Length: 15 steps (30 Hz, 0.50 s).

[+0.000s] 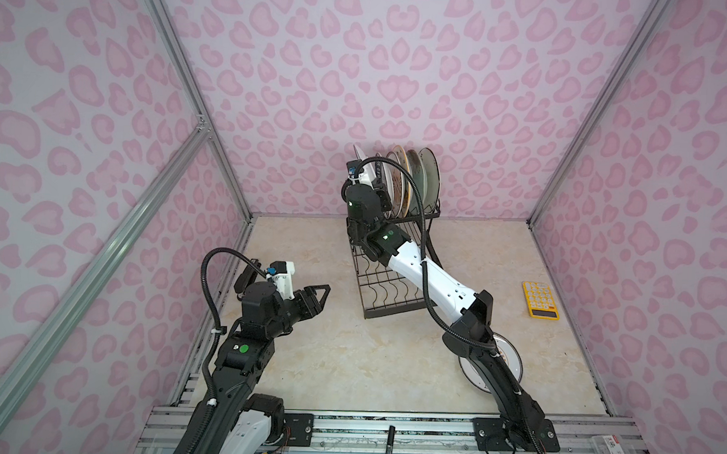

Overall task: Load the plates into the dish rack
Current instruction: 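Open the left gripper and carry the plate into the rack with the right gripper, then lower the teal-rimmed plate with the right gripper in front of the other plates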

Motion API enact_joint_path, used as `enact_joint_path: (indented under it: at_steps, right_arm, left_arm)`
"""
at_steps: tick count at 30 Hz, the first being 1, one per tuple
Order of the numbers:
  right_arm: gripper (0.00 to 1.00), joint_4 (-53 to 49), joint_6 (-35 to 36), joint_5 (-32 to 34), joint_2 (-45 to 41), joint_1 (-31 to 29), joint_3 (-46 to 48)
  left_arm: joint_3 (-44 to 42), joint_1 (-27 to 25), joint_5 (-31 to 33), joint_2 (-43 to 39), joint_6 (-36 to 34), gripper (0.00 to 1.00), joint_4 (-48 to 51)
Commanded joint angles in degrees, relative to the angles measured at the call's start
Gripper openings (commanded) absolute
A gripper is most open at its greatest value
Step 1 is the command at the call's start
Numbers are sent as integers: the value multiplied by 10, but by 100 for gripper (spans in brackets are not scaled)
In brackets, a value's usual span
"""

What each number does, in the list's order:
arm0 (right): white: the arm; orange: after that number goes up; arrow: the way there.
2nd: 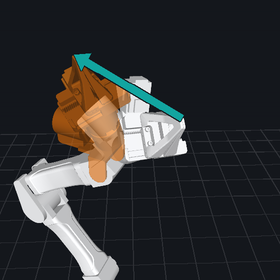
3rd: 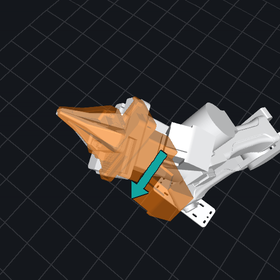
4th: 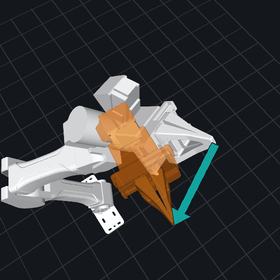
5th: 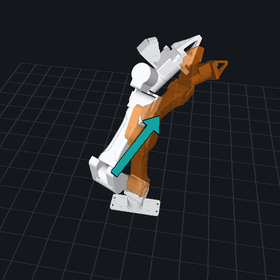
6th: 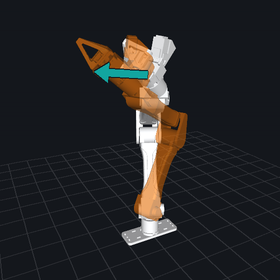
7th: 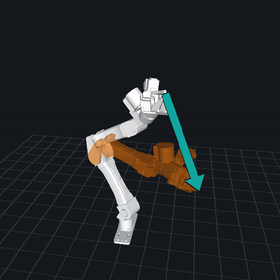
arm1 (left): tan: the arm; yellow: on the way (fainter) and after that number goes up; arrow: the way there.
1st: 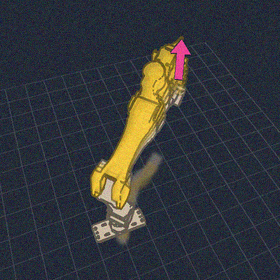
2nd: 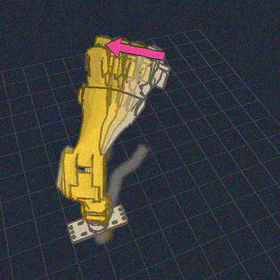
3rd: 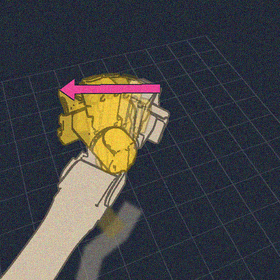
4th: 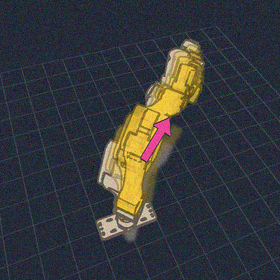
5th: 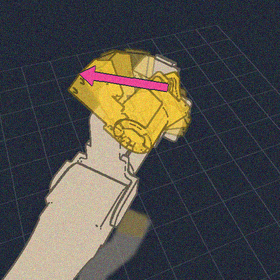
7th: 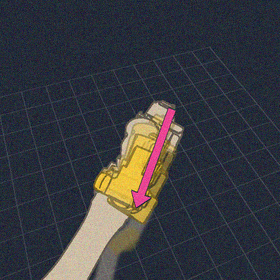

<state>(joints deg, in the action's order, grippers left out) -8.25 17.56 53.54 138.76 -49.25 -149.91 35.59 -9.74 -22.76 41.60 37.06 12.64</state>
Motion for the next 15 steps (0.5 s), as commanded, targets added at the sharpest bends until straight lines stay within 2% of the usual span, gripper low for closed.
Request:
enact_joint_path:
  at_steps: [1, 15]
  right_arm:
    - [0, 16, -22, 0, 8, 3, -5]
    - [0, -3, -67, -13, 30, 7, -25]
  left_arm:
    - [2, 0, -7, 2, 0, 59, -13]
    - [3, 0, -5, 9, -1, 59, -13]
